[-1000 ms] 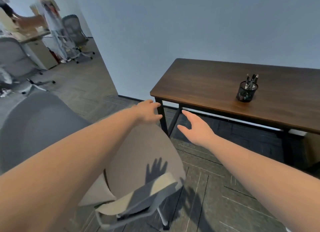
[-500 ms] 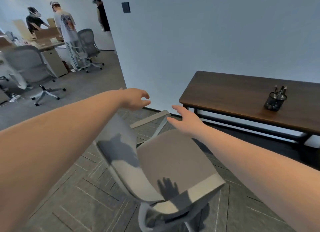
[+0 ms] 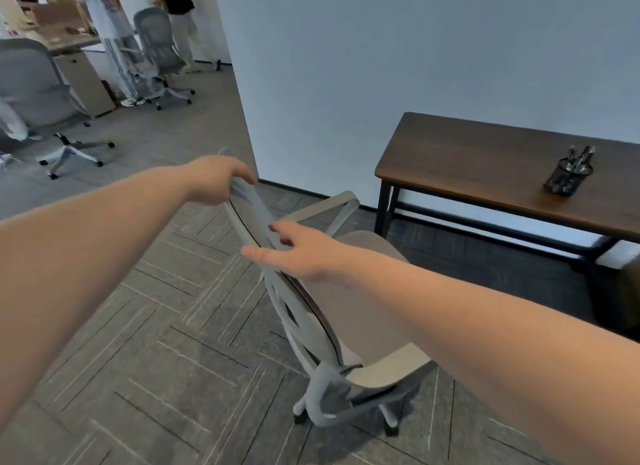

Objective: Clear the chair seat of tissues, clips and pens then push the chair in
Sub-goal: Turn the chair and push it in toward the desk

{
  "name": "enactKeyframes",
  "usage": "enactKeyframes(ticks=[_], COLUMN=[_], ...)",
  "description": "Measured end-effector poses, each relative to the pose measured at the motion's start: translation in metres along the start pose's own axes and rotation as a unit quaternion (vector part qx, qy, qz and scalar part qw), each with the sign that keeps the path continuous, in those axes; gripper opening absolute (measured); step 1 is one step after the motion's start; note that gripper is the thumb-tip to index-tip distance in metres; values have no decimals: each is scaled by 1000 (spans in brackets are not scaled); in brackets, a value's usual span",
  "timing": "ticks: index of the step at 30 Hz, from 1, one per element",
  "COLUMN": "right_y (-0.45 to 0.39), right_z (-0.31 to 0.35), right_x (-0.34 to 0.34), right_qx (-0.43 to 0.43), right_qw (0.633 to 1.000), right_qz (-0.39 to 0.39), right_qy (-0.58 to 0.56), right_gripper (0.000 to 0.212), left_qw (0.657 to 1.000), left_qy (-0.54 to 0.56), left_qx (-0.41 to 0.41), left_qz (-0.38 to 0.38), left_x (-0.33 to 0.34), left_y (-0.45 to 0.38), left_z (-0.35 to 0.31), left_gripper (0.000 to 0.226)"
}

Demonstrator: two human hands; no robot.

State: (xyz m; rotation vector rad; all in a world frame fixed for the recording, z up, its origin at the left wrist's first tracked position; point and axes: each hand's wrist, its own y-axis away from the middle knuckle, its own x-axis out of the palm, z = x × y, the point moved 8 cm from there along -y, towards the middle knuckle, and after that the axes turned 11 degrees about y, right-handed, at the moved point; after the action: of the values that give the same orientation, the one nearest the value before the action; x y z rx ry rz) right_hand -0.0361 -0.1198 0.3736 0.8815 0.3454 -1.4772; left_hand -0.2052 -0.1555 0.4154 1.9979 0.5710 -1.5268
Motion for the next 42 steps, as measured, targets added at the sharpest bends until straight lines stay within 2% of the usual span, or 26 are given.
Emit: enactKeyframes(ticks=[2, 3, 7, 12, 15, 19, 23, 27, 31, 37, 42], right_y=[-3, -5, -3, 20, 39, 71, 98, 120, 149, 194, 228], right_z=[4, 5, -3, -28, -51, -102, -169, -213, -245, -294, -333], right_x=[9, 12, 12, -11, -27, -64, -105, -127, -145, -175, -201], right_qx=[-10, -13, -33, -59, -54, 1, 75, 104, 139, 183, 209], right_qw=[999, 996, 993, 988, 989, 983, 962, 944, 929, 926, 900], right_qz=[13, 13, -9, -4, -21, -84, -140, -164, -193, -199, -266], right_qy=[51, 82, 115, 141, 137, 164, 222, 268, 284, 265, 274], right_gripper=[84, 75, 30, 12, 14, 31, 20, 32, 34, 33, 35], left_qw=[999, 998, 992, 987, 985, 982, 985, 984, 976, 960, 950], left_qy=[-41, -52, -84, -88, -103, -111, -90, -76, -89, -83, -80], left_qx=[2, 13, 96, 134, 139, 144, 127, 128, 167, 235, 269], left_qz=[34, 42, -12, -12, -21, -46, -70, -95, -105, -128, -134], left_x=[9, 16, 26, 28, 36, 47, 61, 79, 91, 103, 106], left_y=[5, 8, 5, 3, 5, -4, -7, -4, -2, -7, -18], left_z=[13, 14, -13, -47, -71, -118, -178, -224, -272, -346, -401], left_gripper=[61, 61, 70, 63, 55, 56, 56, 54, 53, 57, 60])
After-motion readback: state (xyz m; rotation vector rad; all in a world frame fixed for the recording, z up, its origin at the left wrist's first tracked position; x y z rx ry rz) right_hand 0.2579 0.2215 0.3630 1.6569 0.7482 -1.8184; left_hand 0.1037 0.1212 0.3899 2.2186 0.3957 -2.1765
